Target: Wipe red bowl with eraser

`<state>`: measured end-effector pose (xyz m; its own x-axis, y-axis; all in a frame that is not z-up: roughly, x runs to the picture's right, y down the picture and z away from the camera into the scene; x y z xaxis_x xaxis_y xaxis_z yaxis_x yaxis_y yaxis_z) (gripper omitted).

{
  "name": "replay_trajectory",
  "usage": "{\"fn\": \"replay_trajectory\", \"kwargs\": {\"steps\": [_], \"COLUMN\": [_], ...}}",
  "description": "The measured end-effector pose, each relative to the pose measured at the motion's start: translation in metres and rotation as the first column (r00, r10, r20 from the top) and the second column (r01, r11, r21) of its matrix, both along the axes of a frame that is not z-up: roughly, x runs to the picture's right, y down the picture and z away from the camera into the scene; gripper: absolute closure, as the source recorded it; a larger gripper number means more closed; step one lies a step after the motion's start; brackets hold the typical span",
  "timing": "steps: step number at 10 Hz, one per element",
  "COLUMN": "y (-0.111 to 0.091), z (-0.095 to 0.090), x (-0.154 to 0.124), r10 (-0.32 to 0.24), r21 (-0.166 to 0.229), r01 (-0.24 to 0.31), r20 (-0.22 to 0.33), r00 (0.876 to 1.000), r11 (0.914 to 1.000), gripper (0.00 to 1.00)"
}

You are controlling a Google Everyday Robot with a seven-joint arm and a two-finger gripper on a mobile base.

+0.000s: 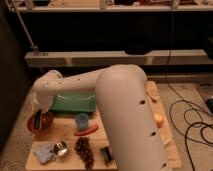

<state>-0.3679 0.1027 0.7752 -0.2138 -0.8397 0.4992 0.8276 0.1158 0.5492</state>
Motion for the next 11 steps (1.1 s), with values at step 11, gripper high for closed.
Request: {"fn": "replay_trajectory", "kwargs": {"steps": [11], "y": [-0.016], "z": [0.049], "x": [0.014], "r10": [-0.013], "r21": [0.034], "r01": [0.016], "r20": [-0.078], "r00": [0.997], "r11": [0.9993], "gripper": [1.0]}}
